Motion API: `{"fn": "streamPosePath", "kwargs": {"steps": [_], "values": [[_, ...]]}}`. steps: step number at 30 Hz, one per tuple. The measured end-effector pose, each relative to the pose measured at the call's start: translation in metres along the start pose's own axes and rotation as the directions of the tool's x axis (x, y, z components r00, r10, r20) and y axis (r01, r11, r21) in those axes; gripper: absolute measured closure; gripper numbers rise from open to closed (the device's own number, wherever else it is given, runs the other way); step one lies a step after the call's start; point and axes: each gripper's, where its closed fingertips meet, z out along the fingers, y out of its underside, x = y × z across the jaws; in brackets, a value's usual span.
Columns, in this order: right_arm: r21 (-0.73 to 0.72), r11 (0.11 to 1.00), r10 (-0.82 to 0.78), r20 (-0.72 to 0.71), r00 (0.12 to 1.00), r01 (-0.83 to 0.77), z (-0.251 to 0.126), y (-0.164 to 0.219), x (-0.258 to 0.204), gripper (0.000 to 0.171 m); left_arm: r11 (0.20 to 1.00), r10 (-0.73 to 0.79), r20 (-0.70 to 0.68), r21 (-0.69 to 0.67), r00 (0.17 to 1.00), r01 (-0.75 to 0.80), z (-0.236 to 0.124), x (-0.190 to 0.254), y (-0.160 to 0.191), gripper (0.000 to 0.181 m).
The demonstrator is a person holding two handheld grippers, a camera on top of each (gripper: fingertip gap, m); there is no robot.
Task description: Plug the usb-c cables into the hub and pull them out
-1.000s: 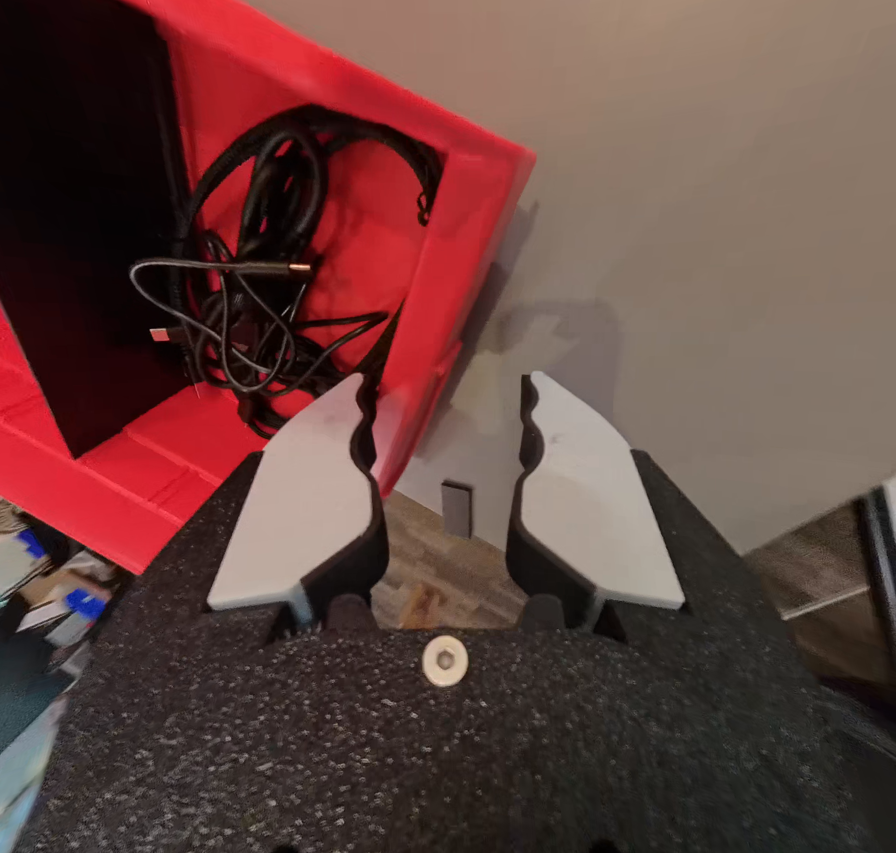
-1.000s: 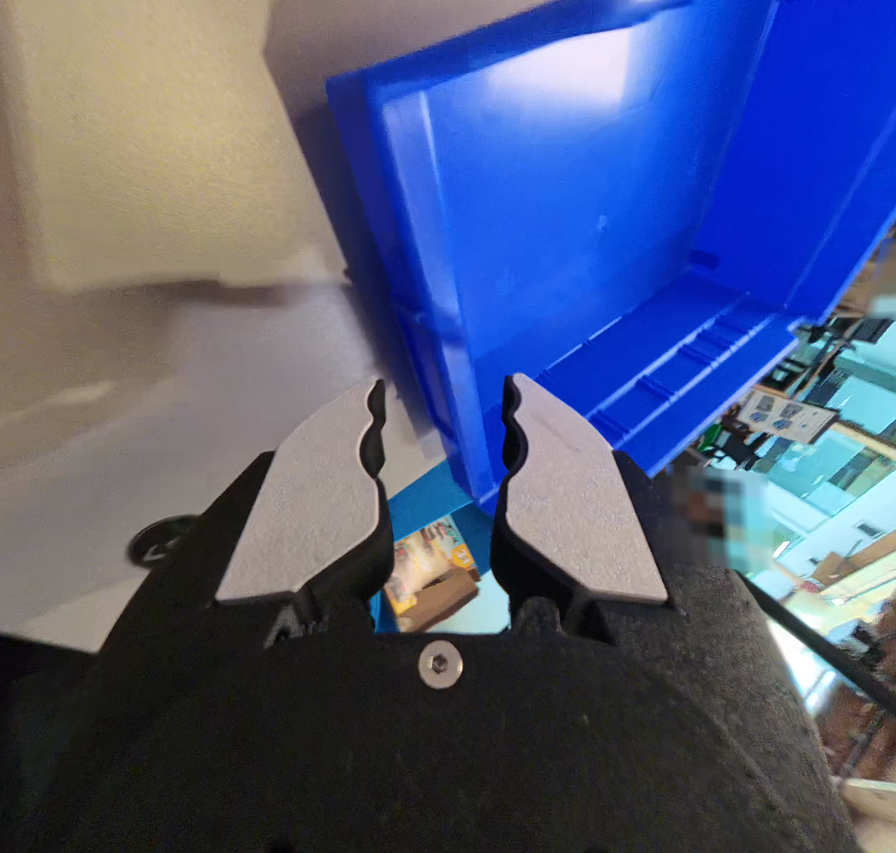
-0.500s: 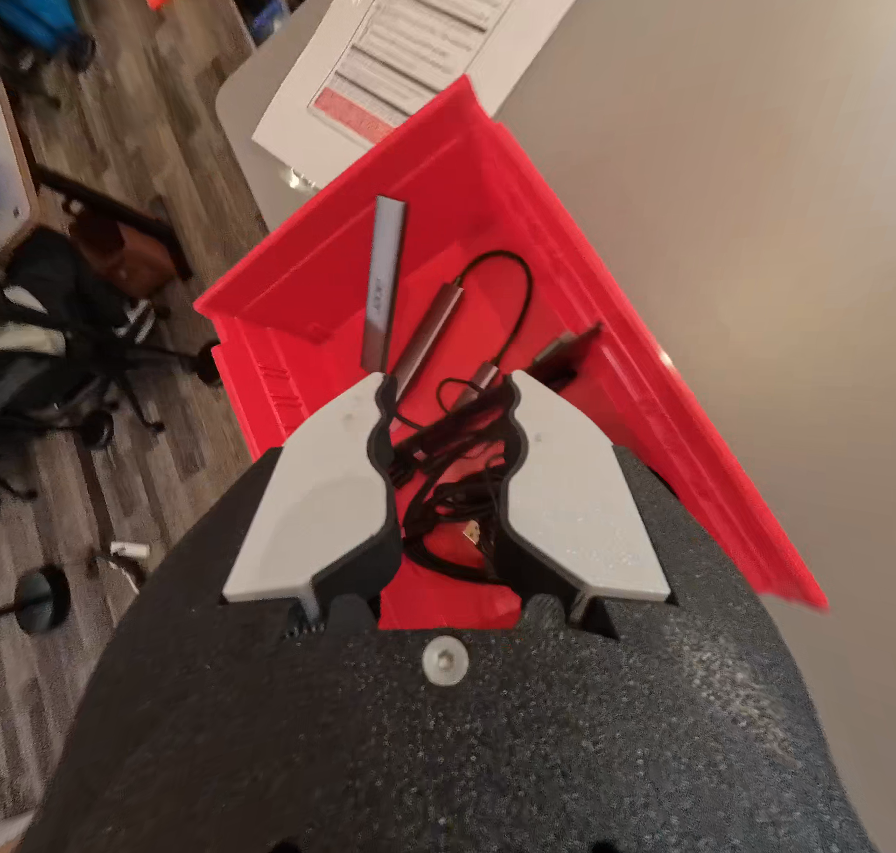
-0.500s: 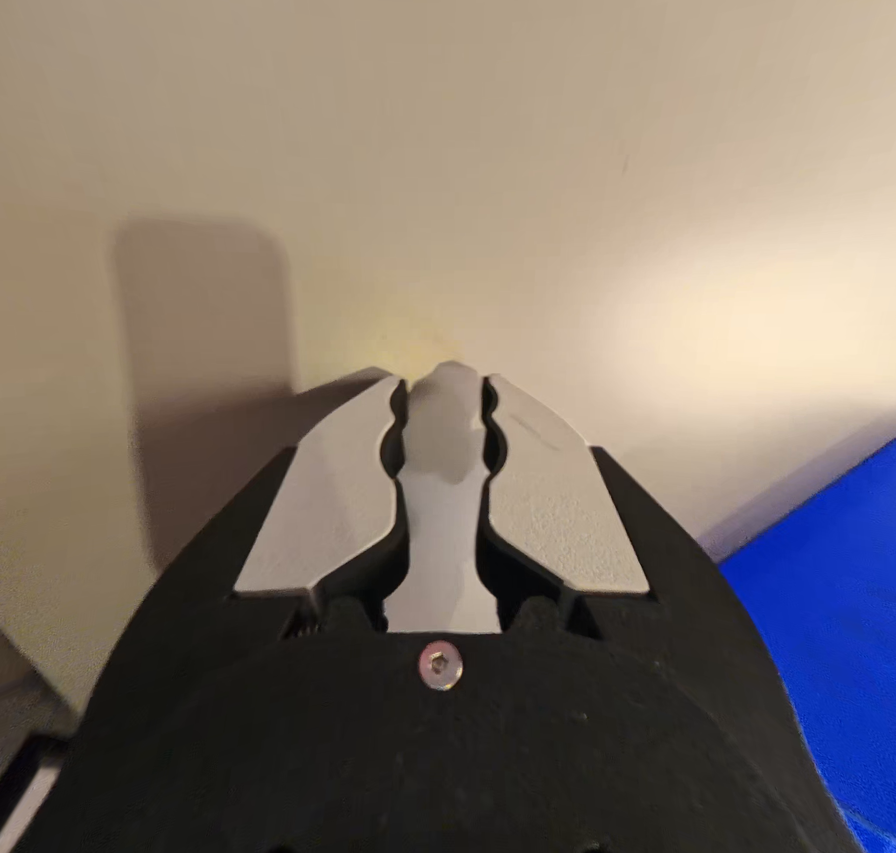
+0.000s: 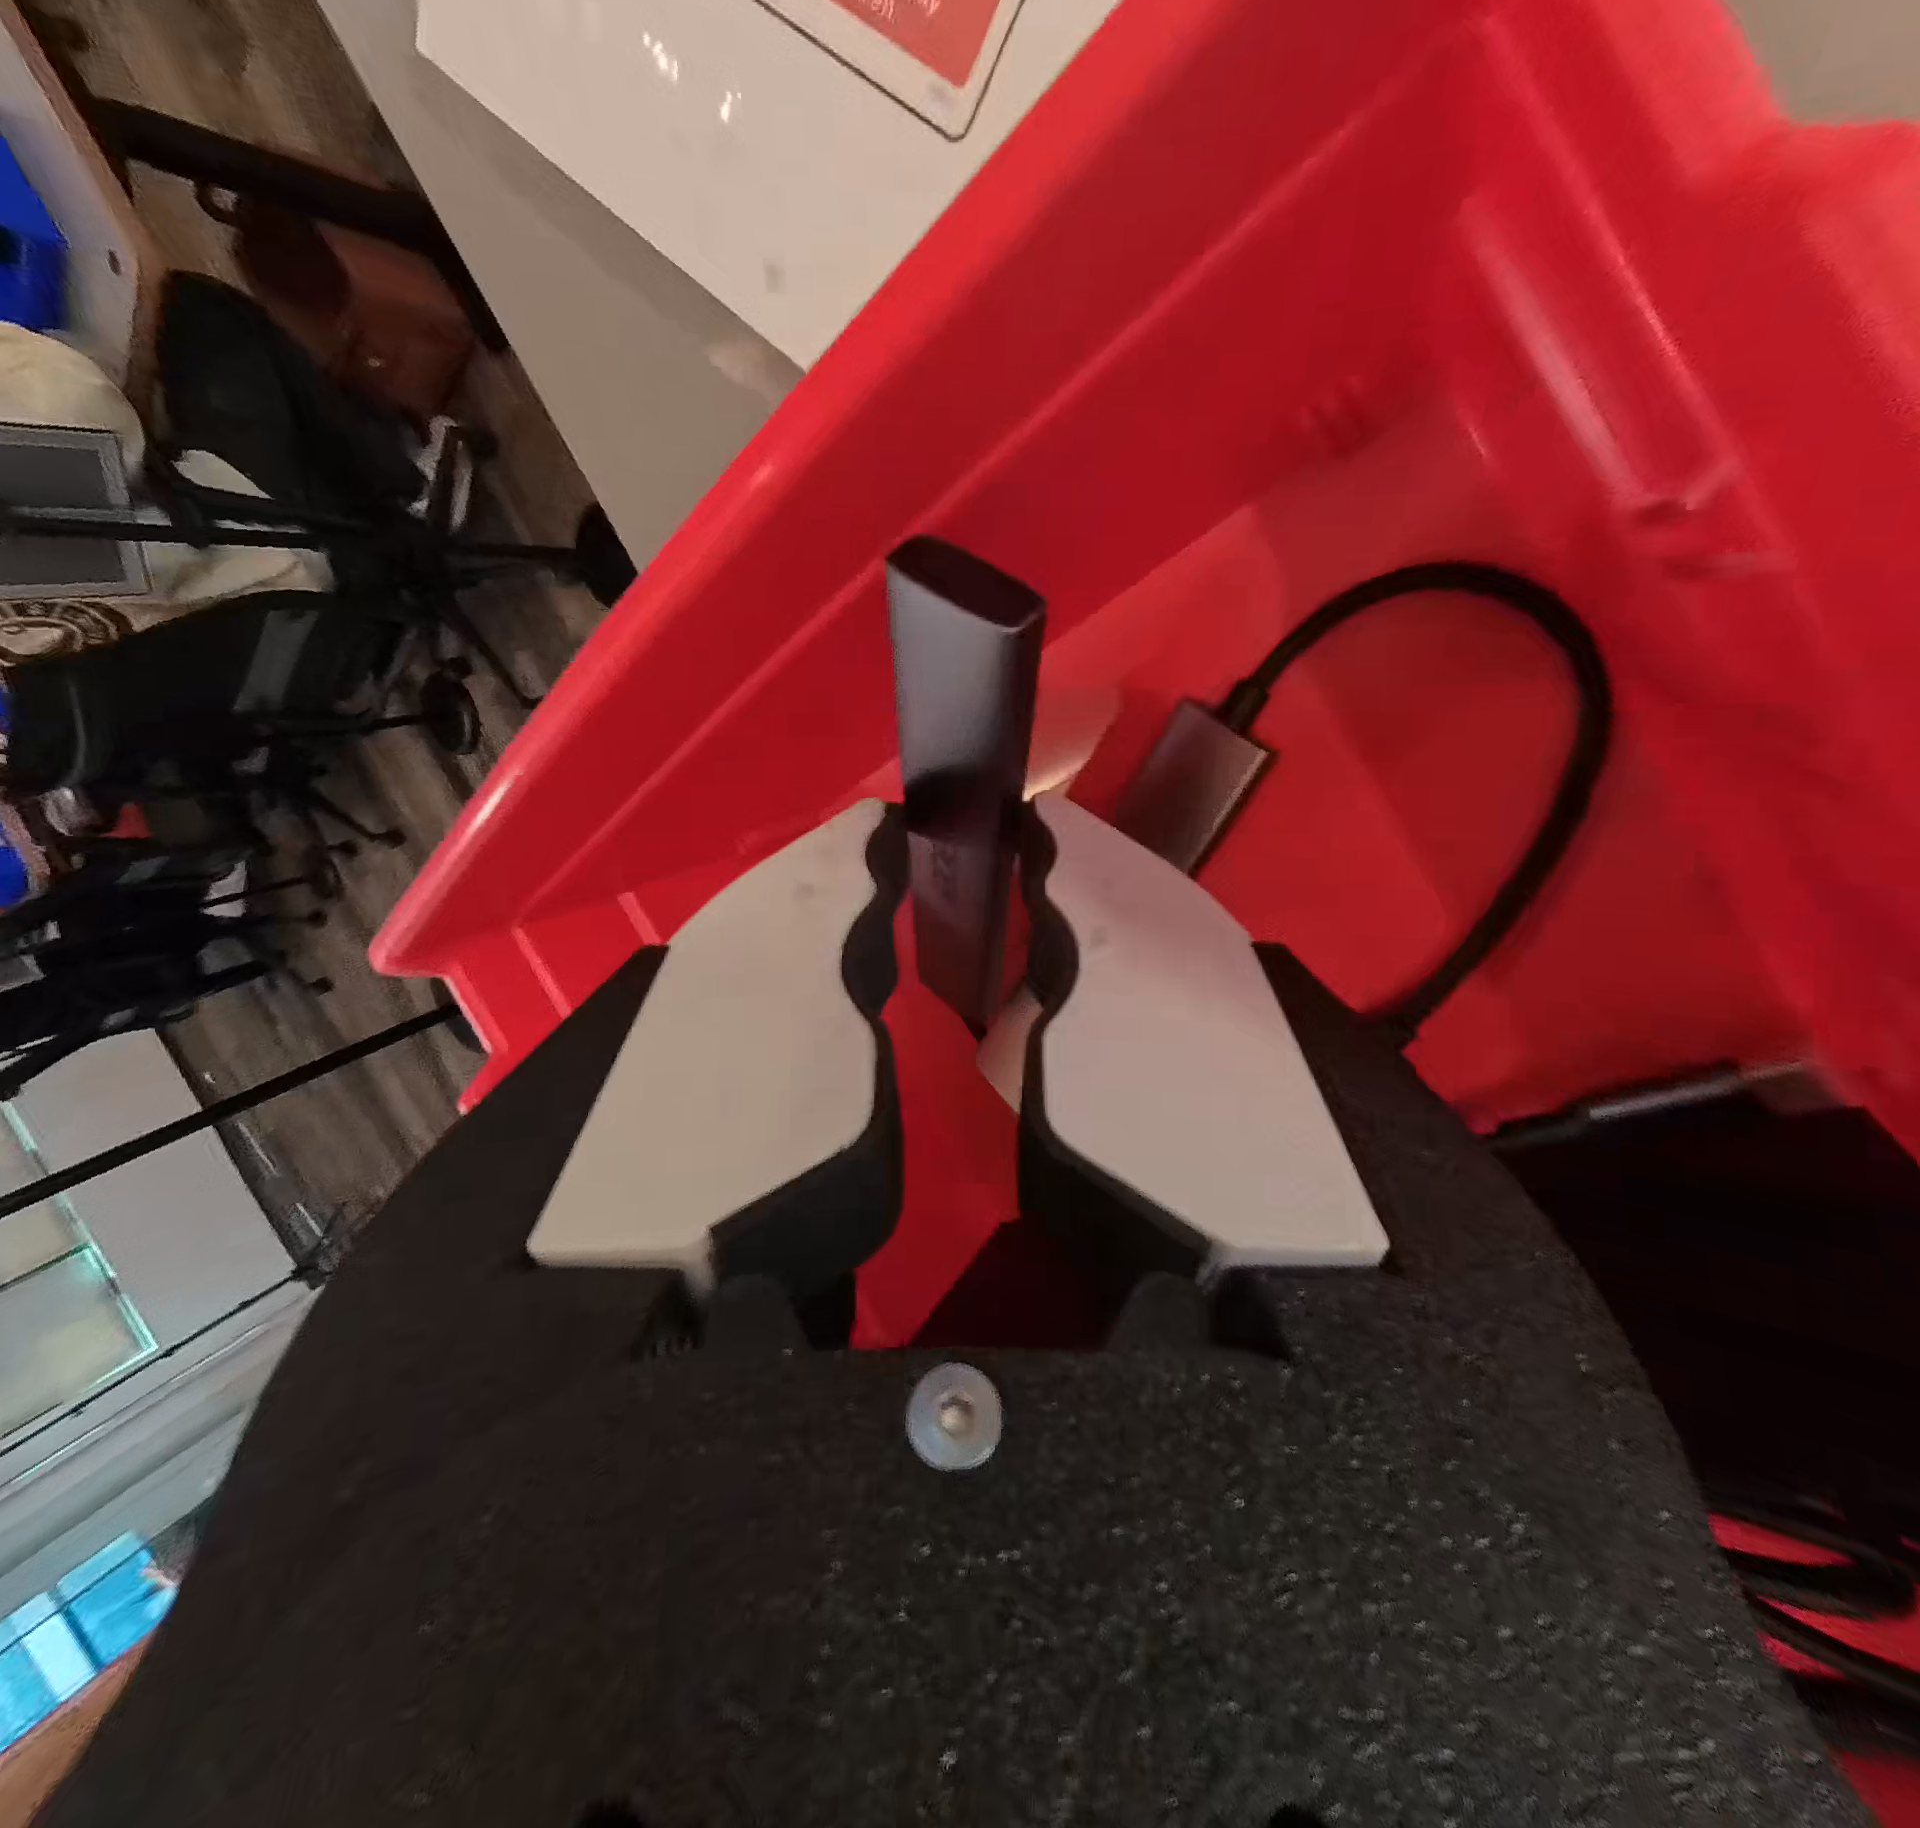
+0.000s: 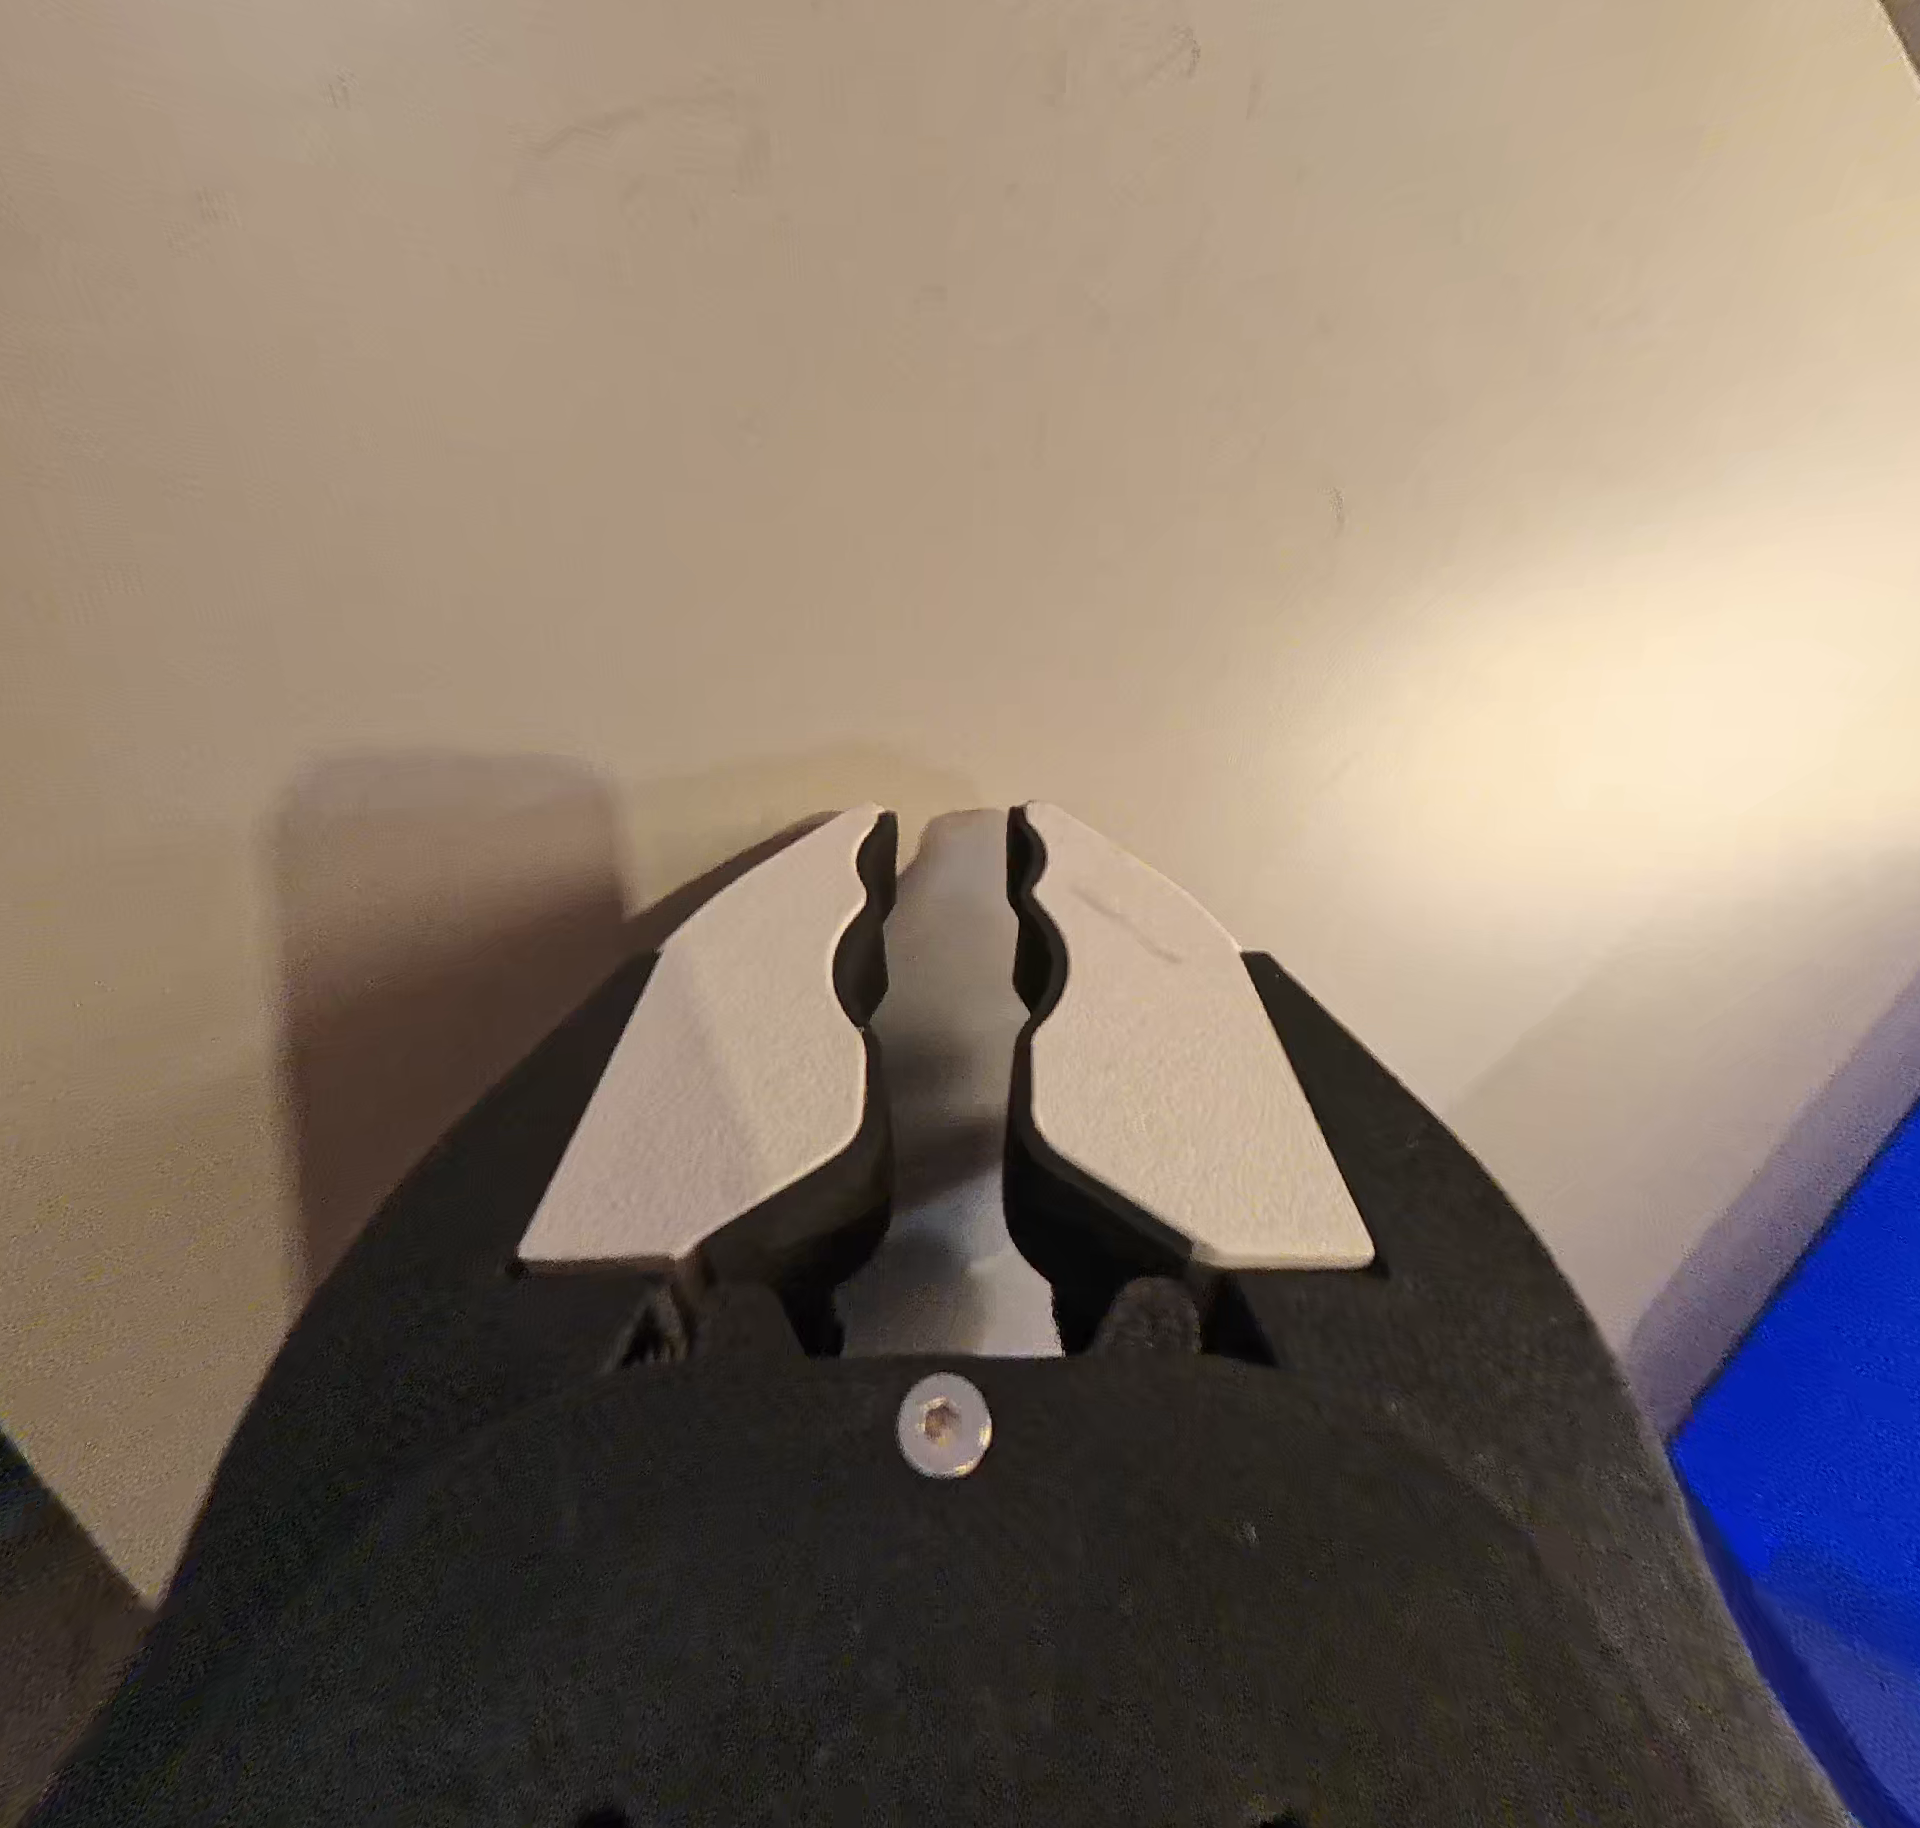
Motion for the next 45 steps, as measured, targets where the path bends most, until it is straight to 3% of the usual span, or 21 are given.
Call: {"fn": "streamPosePath", "kwargs": {"steps": [4,10,18,20,25,29,39,45], "values": [[0.07,0.996,0.063,-0.008,0.998,-0.062,-0.003,0.001,-0.004,0.157,0.994,0.028,0.164,0.096,0.986,-0.045,-0.024,-0.024,-0.014,0.162],[0.103,0.989,0.11,0.01,0.994,-0.11,0.003,-0.007,0.001,0.147,0.954,0.031,0.447,0.254,0.894,-0.16,-0.111,-0.059,-0.043,0.168],[0.116,0.99,0.071,0.048,0.996,-0.076,0.017,-0.026,-0.002,0.145,0.884,0.009,0.663,0.344,0.748,-0.316,-0.18,-0.066,-0.054,0.17],[0.114,0.99,0.074,0.061,0.995,-0.081,0.018,-0.027,-0.002,0.144,0.844,-0.034,0.646,0.428,0.763,-0.325,-0.202,-0.058,-0.064,0.17],[0.112,0.99,0.08,0.078,0.994,-0.088,0.019,-0.027,-0.002,0.142,0.654,-0.014,0.429,0.687,0.903,-0.316,-0.264,0.023,-0.118,0.171],[0.112,0.99,0.081,0.081,0.993,-0.09,0.02,-0.028,-0.001,0.141,0.517,0.096,0.266,0.81,0.959,-0.276,-0.287,0.114,-0.16,0.17],[0.119,0.989,0.079,0.065,0.995,-0.086,0.019,-0.028,0.0,0.141,0.337,0.455,0.159,0.88,0.876,-0.334,-0.261,0.367,-0.216,0.171],[0.123,0.989,0.075,0.05,0.996,-0.081,0.019,-0.028,0.0,0.141,0.248,0.56,0.269,0.848,0.783,-0.468,-0.251,0.466,-0.219,0.171]]}}
